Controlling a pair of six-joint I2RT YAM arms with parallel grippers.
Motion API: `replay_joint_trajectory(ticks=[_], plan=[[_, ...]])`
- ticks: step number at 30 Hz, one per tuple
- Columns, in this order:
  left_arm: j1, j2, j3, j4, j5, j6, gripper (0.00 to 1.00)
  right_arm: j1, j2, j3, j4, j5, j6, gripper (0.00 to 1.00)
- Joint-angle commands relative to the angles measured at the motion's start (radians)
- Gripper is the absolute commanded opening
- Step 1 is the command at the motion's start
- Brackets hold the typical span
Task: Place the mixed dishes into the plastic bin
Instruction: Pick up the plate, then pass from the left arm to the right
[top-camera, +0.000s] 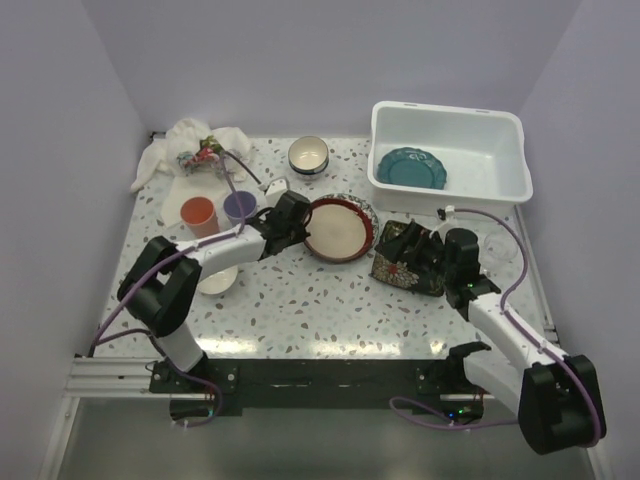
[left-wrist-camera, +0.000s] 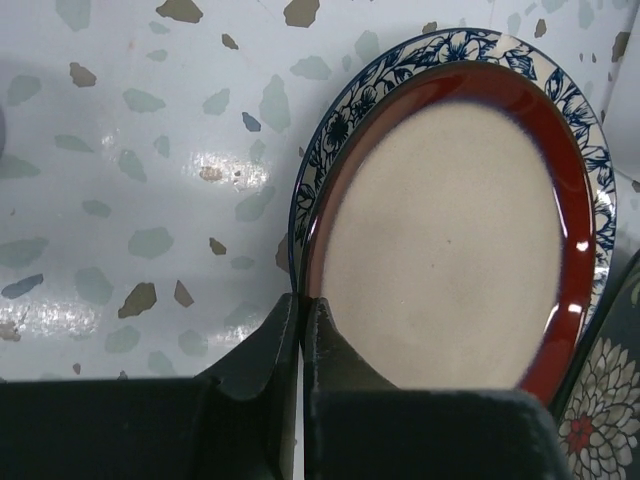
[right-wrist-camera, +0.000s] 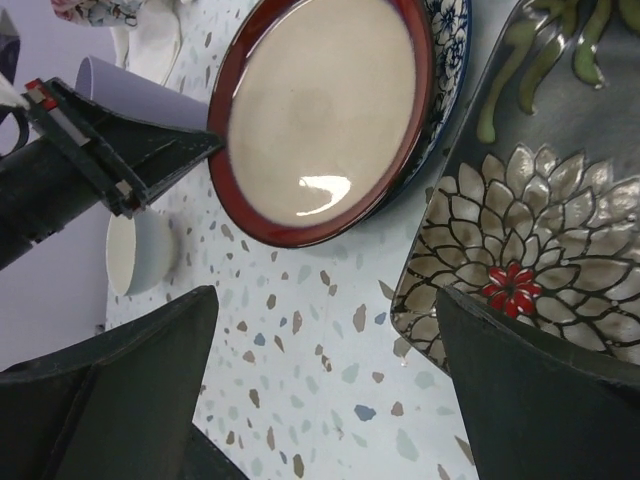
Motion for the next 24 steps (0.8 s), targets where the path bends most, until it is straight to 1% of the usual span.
replay_joint_trajectory(ticks=[1, 5, 6, 11, 15, 22, 24], plan=[[-0.006, -0.098, -0.049, 0.014, 0.012, -0.024, 0.0, 0.051, 0.049, -0.011, 0.105, 0.09, 0.123, 0.93], [-0.007, -0.136, -0.069, 0.031, 0.035, -0.071, 0.0, 0.117, 0.101, -0.005, 0.119, 0.159, 0.236, 0.93], [-0.007, -0.147, -0.072, 0.035, 0.04, -0.091, 0.0, 0.128, 0.113, -0.006, 0.12, 0.198, 0.258, 0.93], [-0.006, -0.162, -0.069, 0.028, 0.084, -0.151, 0.0, 0.192, 0.164, -0.02, 0.143, 0.291, 0.413, 0.93], [-0.007, -0.159, -0.061, 0.002, 0.143, -0.211, 0.0, 0.247, 0.193, -0.003, 0.14, 0.362, 0.479, 0.93], [-0.007, -0.156, -0.053, -0.008, 0.301, -0.266, 0.0, 0.3, 0.274, 0.024, 0.16, 0.402, 0.531, 0.92], [-0.006, -0.159, -0.056, -0.003, 0.319, -0.277, 0.0, 0.313, 0.29, 0.023, 0.166, 0.413, 0.542, 0.92]])
